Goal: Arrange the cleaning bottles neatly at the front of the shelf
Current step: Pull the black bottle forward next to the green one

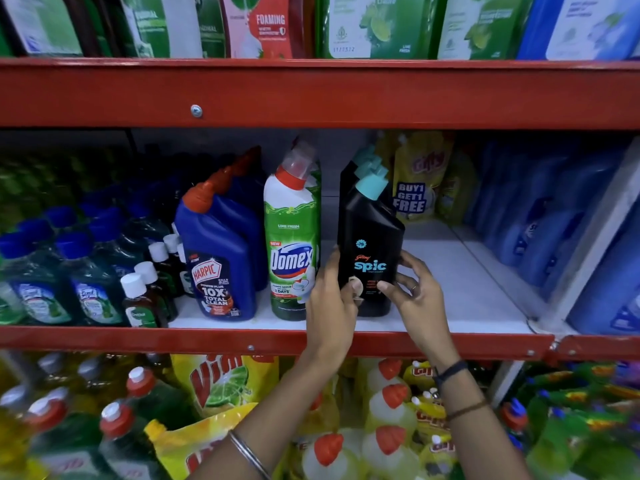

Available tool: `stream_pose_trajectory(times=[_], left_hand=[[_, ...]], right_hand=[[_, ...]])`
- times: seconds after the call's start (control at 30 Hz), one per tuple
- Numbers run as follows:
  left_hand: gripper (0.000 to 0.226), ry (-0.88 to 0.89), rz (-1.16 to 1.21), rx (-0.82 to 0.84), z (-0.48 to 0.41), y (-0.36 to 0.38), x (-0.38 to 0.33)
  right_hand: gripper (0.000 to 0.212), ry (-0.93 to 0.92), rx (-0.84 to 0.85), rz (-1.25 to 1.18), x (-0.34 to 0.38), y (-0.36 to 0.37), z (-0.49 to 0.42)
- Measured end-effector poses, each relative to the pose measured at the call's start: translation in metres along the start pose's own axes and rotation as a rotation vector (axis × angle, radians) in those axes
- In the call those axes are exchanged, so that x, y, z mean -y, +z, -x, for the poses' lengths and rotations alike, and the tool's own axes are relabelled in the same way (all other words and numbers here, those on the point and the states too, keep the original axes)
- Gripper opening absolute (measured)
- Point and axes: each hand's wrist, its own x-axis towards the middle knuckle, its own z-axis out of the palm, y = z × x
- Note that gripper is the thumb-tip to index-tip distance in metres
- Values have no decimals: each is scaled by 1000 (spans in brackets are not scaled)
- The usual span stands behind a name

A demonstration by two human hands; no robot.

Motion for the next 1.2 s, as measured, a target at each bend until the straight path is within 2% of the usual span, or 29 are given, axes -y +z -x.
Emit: stream_pose_trajectory(times=[0.17, 0.33, 0.43, 0.7, 0.77, 0.83, 0.93, 1.0, 1.07, 1.13, 1.2], left_hand=[[56, 74, 12, 53, 2, -3, 2], [59, 122, 41, 165, 4, -13, 0], [57, 111, 50, 164, 3, -16, -2], [54, 85, 32, 165, 9, -20, -3], [52, 104, 42, 141, 11, -22, -4], [46, 121, 137, 78, 16, -26, -6], [37, 152, 234, -149, 29, -41, -7], [37, 174, 249, -287, 30, -54, -2], [39, 146, 250, -320, 26, -65, 4], [39, 57, 279, -243, 19, -72, 12], [45, -32, 308, -146, 14, -75, 19]], right_hand=[[44, -24, 0, 100, -1, -7, 3], [36, 2, 6, 46, -6, -6, 14], [27, 26, 3, -15, -1, -3, 14], [27, 32, 11, -15, 4, -1, 18], [41, 28, -7, 12, 7, 3, 22], [55, -27, -119, 38, 12, 11, 31], [51, -226, -280, -16, 21, 30, 50], [49, -278, -190, -95, 24, 49, 59], [54, -214, -24, -116, 25, 70, 63], [65, -104, 93, -115, 26, 90, 62], [73, 1, 121, -167, 28, 106, 58]])
